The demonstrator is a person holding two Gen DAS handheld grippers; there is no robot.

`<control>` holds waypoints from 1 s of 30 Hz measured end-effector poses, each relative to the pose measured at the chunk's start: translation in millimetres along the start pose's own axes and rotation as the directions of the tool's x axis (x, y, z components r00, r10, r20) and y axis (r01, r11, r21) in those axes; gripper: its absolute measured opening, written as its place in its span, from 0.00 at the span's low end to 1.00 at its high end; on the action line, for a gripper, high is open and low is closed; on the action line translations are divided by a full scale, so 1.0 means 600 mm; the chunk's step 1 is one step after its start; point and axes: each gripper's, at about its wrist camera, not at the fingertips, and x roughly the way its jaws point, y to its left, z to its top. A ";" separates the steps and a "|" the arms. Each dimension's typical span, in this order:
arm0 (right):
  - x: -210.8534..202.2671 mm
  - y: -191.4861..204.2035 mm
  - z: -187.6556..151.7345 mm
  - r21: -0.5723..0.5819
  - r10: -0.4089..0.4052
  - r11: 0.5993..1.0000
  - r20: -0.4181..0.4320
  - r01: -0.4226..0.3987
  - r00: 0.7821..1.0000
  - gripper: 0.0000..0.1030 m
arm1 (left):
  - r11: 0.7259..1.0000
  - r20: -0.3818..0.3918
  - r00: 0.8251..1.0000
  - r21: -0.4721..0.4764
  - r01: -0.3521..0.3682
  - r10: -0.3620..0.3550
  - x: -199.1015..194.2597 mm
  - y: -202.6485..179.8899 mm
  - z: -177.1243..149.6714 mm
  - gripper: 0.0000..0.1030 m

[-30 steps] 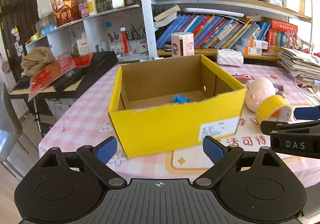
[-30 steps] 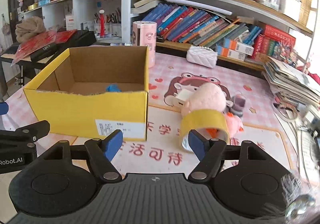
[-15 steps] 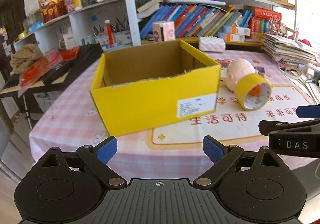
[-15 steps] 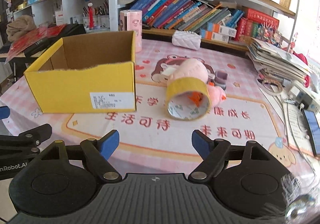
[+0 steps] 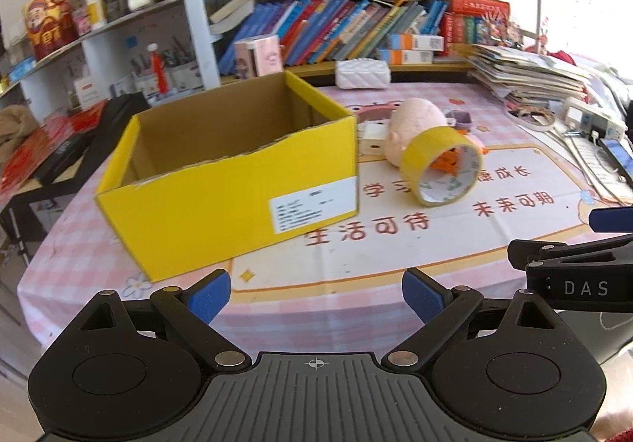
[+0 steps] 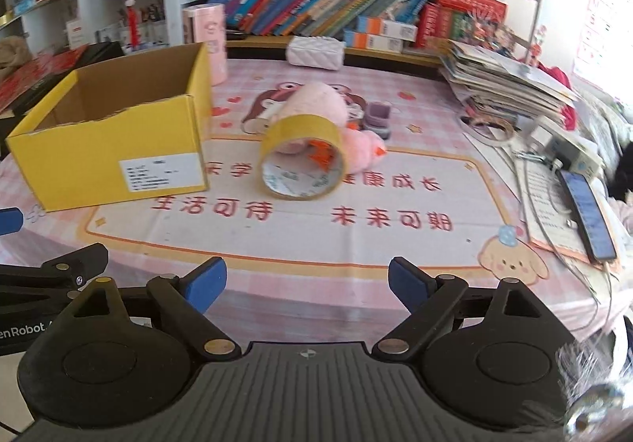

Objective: Organize objects
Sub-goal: 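Withdraw both tools from the box toward the tape roll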

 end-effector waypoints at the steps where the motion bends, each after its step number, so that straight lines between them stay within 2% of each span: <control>1: 0.003 -0.007 0.002 0.005 -0.007 1.000 -0.003 0.007 1.000 0.87 | 1.000 0.000 1.000 0.004 0.005 -0.005 0.004 -0.005 0.004 0.93; 8: 0.027 -0.047 0.022 0.024 -0.025 0.999 -0.015 0.026 1.000 0.88 | 0.999 0.001 1.000 0.033 0.015 -0.015 0.029 -0.038 0.034 0.93; 11: 0.040 -0.061 0.037 0.030 -0.023 0.999 -0.017 0.023 1.000 0.89 | 0.999 0.007 1.000 0.040 0.007 -0.008 0.039 -0.048 0.047 0.97; 30: 0.121 -0.098 0.108 -0.036 0.044 0.998 -0.040 -0.045 0.998 0.87 | 0.999 -0.032 0.999 -0.046 -0.006 0.004 0.107 -0.067 0.095 0.98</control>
